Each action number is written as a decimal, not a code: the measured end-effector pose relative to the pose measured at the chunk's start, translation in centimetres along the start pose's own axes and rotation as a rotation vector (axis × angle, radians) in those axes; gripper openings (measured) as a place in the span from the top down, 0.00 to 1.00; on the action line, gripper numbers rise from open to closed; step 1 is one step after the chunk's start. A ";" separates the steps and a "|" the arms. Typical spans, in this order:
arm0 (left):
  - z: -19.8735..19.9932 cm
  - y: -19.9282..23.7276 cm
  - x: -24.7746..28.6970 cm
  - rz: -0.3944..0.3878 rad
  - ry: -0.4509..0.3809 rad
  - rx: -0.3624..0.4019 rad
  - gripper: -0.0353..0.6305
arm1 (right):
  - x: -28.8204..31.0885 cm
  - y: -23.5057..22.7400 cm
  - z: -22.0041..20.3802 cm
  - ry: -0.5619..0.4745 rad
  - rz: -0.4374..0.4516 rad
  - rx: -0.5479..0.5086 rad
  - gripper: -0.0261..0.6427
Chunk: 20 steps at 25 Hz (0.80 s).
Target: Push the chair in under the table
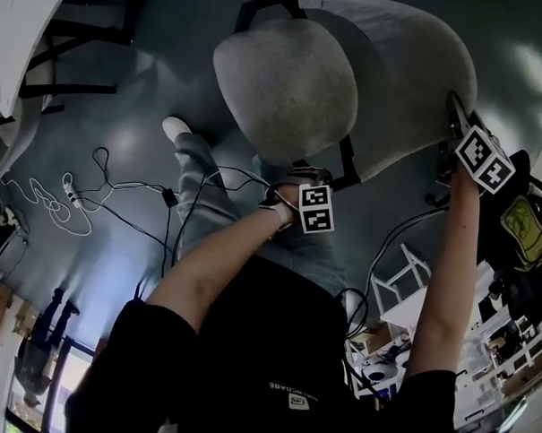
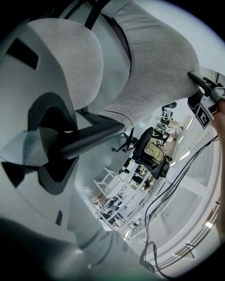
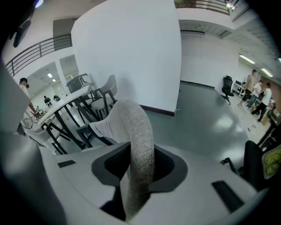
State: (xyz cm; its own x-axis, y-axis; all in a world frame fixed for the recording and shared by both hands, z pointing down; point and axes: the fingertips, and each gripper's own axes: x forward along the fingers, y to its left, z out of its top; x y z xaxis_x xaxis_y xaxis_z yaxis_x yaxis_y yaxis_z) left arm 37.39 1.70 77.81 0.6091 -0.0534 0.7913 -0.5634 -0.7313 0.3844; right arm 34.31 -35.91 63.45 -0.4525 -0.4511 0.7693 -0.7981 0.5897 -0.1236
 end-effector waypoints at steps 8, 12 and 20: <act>-5.2 2.7 -4.1 0.037 0.027 -0.023 0.70 | 0.5 3.3 -0.3 -0.022 -0.030 0.063 0.78; -6.8 3.7 -5.7 0.059 0.036 -0.045 0.70 | 0.1 4.1 -0.6 -0.014 -0.042 0.083 0.78; -11.5 6.3 -9.8 0.109 0.029 -0.134 0.71 | 0.4 8.0 -0.7 -0.006 -0.048 0.110 0.78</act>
State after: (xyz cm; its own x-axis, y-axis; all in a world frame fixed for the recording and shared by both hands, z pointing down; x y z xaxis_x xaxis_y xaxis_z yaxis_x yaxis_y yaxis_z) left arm 21.45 5.41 77.98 0.5247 -0.1063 0.8446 -0.6960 -0.6248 0.3538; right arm 28.01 -30.91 63.26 -0.4143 -0.4813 0.7725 -0.8577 0.4903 -0.1546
